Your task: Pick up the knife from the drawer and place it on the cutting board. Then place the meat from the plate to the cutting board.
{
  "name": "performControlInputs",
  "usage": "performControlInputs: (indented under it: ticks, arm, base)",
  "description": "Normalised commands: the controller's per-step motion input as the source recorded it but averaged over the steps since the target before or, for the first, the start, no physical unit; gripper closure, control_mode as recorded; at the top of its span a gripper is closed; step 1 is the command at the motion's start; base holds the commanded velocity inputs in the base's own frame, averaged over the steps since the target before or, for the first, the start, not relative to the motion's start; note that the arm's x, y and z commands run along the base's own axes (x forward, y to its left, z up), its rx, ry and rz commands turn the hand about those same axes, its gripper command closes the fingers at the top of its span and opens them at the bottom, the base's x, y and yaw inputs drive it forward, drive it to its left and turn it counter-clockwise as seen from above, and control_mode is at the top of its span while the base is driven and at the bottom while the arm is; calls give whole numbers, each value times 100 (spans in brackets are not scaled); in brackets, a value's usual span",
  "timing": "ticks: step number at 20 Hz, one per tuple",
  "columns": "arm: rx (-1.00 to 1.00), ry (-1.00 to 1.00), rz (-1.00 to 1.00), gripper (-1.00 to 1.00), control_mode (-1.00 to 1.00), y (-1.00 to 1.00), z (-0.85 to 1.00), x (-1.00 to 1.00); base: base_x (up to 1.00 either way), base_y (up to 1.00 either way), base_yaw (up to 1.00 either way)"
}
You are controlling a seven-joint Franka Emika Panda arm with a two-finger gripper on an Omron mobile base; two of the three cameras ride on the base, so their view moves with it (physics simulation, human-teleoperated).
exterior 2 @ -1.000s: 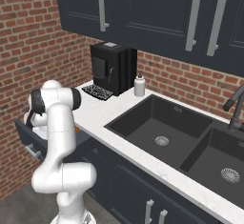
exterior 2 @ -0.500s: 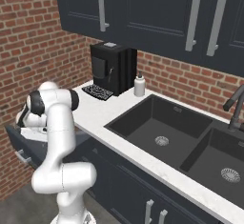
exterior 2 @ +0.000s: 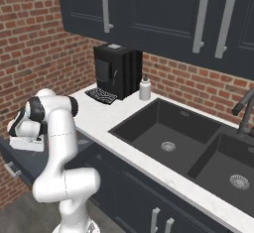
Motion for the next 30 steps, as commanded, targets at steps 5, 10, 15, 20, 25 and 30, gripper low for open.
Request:
performControlInputs:
  ticks: [5, 10, 15, 20, 25, 30]
  arm:
    - [-2, 0, 1, -100, -100, 40, 1, 0]
    - [11, 4, -9, -100, -100, -22, 31, 16]
    - [1, 7, -22, -100, -100, -29, 24, 23]
    - [-6, 5, -14, -100, -100, -37, -7, 1]
    - [-9, 9, -23, -100, -100, -32, -18, 9]
    - [-5, 2, -37, -100, -100, -4, 6, 15]
  base:
    - [0, 0, 0]
    - [0, 0, 0]
    - [0, 0, 0]
    - [0, 0, 0]
    - [0, 0, 0]
    - [0, 0, 0]
